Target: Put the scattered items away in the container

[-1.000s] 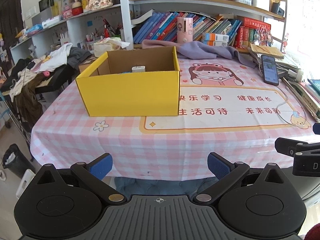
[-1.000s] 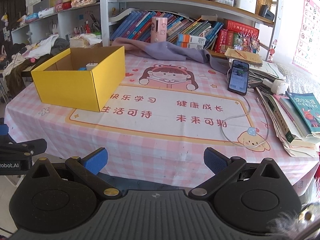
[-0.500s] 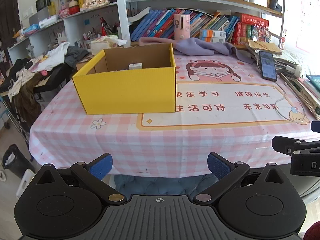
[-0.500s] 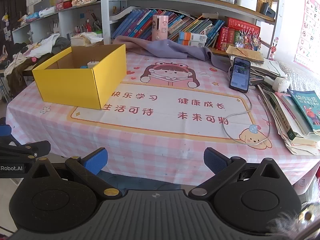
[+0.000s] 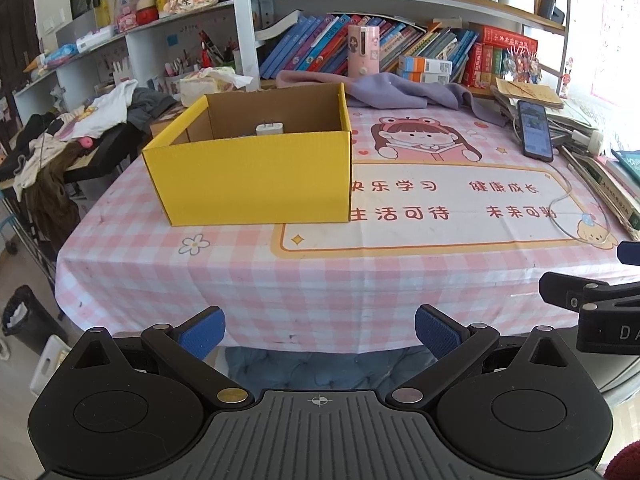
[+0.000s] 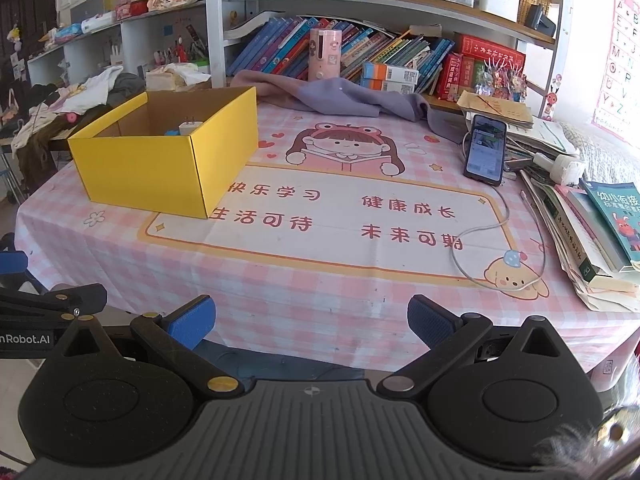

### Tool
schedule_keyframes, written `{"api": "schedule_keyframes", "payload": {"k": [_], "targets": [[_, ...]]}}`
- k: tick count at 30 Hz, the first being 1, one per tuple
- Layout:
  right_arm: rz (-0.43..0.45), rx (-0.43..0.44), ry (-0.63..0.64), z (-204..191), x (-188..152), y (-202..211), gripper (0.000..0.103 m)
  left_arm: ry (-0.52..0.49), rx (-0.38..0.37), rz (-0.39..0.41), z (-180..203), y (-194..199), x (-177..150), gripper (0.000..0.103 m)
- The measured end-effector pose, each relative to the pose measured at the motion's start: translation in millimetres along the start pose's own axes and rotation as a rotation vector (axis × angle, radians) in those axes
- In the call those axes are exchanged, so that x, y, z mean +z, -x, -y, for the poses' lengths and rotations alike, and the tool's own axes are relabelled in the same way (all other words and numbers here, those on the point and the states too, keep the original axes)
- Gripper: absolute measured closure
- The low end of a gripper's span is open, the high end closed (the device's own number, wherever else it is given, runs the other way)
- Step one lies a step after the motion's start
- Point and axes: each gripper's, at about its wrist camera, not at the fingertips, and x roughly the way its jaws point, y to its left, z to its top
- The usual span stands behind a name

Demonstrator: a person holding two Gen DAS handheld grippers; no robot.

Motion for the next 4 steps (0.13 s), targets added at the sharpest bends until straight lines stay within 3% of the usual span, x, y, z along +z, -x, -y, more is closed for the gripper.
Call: {"api": "schedule_keyframes", "payload": {"k": [4], "targets": [[-0.004,0.006,0.008,-2.4,1.7,-2.7,0.000,0.007,0.003,-0.003,-2.3,-1.5,1.2,0.001]]}}
